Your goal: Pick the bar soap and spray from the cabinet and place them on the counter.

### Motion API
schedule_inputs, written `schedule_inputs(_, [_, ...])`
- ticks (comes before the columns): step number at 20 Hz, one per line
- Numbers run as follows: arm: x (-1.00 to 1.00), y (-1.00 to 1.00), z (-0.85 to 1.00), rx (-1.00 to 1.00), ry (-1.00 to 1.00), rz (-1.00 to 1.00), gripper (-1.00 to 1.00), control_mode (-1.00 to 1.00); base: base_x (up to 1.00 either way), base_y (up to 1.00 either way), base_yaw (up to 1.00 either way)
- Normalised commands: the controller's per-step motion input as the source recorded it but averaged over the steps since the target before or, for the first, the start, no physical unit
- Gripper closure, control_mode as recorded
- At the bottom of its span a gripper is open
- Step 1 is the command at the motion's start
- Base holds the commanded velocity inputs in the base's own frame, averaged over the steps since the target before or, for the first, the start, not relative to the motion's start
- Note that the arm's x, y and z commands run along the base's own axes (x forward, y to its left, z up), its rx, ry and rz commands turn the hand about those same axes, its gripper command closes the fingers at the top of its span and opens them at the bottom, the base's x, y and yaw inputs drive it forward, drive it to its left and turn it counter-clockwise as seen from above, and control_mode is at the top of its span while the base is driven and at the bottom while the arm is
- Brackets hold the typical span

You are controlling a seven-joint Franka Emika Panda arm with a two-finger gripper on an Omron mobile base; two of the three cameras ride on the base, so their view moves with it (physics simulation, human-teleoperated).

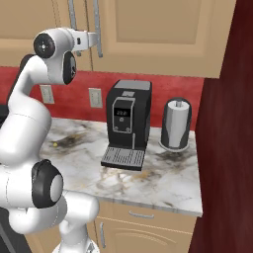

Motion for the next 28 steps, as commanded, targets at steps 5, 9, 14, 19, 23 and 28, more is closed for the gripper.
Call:
schedule_inputs(5, [0.00, 0.00, 0.00, 0.00, 0.00, 0.00, 1.00, -1.00, 0.00, 0.00, 0.00])
schedule_inputs(9, [-0.13, 0.00, 0.16, 0.00, 0.01, 0.00, 1.00, -1.00, 0.00, 0.00, 0.00])
schedule_inputs(14, [-0.29, 0.02, 0.37, 0.01, 0.04, 0.00, 1.00, -1.00, 0.00, 0.00, 0.00])
schedule_inputs(19, [-0.44, 0.01, 0.50, 0.03, 0.06, 0.00, 1.00, -1.00, 0.00, 0.00, 0.00])
schedule_inputs(23, [-0.58, 0.00, 0.48, 0.04, 0.03, 0.00, 1.00, -1.00, 0.00, 0.00, 0.00])
schedule_inputs(28, [-0.67, 0.00, 0.38, 0.03, 0.01, 0.00, 1.00, -1.00, 0.00, 0.00, 0.00])
